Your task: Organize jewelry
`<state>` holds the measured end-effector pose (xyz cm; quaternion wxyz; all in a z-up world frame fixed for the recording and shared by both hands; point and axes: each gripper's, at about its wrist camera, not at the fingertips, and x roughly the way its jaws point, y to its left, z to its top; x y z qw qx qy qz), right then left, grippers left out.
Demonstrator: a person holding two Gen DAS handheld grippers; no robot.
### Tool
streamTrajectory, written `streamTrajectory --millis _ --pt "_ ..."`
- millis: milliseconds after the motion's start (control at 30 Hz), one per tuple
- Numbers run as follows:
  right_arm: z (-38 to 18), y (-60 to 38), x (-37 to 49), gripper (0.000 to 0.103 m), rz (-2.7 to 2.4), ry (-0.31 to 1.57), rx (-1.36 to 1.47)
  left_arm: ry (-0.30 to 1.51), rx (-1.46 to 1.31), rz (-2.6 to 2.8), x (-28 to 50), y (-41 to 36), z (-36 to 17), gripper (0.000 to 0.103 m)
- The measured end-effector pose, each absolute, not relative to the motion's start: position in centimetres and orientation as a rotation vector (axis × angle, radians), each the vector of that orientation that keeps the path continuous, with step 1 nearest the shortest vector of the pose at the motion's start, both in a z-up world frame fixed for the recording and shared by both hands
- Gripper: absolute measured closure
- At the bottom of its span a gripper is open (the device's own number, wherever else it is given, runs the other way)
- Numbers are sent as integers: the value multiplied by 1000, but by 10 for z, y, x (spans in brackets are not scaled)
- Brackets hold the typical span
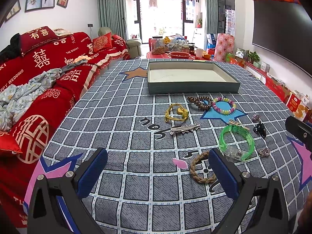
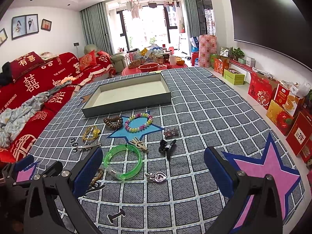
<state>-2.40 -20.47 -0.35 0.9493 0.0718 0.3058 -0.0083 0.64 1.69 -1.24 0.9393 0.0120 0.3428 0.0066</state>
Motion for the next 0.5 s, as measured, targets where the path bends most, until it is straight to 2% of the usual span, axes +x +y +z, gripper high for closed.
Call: streamTrajectory --millis 500 --pt "-25 -219 -13 0 -22 751 166 842 36 -79 30 13 -32 0"
